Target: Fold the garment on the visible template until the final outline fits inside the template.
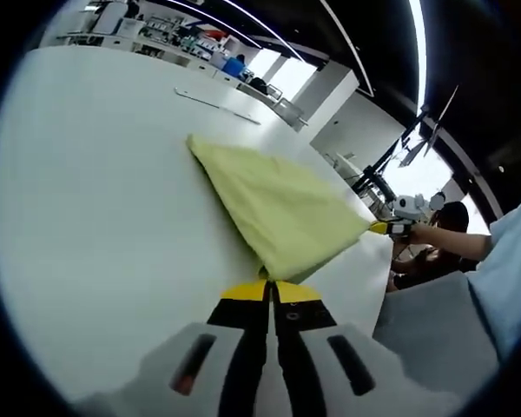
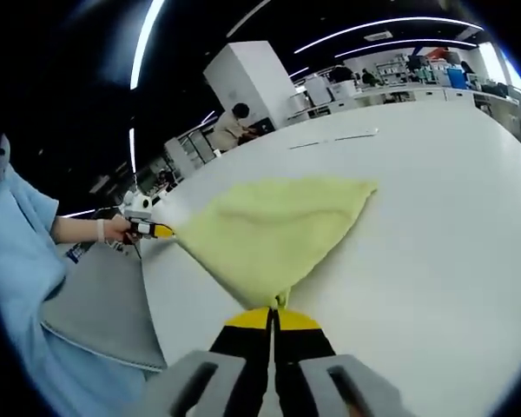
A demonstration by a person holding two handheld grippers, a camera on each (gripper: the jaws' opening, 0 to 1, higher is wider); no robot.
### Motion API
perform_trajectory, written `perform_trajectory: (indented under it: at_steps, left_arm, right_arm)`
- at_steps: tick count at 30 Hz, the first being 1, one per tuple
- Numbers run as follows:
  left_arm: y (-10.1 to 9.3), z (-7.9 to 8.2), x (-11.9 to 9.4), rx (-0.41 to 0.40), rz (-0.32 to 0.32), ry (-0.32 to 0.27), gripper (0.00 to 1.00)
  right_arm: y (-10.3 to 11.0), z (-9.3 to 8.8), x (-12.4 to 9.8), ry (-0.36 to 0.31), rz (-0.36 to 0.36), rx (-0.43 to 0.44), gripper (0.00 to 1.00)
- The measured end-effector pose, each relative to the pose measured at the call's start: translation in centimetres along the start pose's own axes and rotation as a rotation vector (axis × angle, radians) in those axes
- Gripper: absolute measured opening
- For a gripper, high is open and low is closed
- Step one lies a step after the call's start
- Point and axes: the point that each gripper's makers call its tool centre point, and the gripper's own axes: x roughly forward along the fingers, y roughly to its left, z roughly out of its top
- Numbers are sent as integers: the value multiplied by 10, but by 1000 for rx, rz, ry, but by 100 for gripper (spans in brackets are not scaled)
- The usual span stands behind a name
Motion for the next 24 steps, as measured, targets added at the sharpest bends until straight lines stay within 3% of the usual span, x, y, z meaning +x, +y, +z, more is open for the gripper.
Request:
perform_trajectory:
  at_steps: [4,7,9,15,18,20,24]
  left_arm:
    - [0,-1,-5,11,13,-14,0]
    - [4,0,-8,17,34,-28,15]
    - [9,2,-11,45,72,-37,32]
    - [-2,23,-21,75,76,-145,63]
    - [-5,30,-20,117,100,-167,86]
    - [-7,34,-20,138,113,-179,99]
    - [-11,34,-18,146,89,-186,99]
  right_arm:
    - [4,1,-1,-13,-11,2,0]
    - [0,5,0,-18,-43,-32,3]
    - [0,6,-3,-32,-45,-26,17]
    - [-1,10,-11,-75,-119,-88,65]
    - [1,11,-13,-89,-153,-113,90]
    - [2,9,-14,-91,-173,-123,100]
    - [7,9,-17,-98,-176,-124,100]
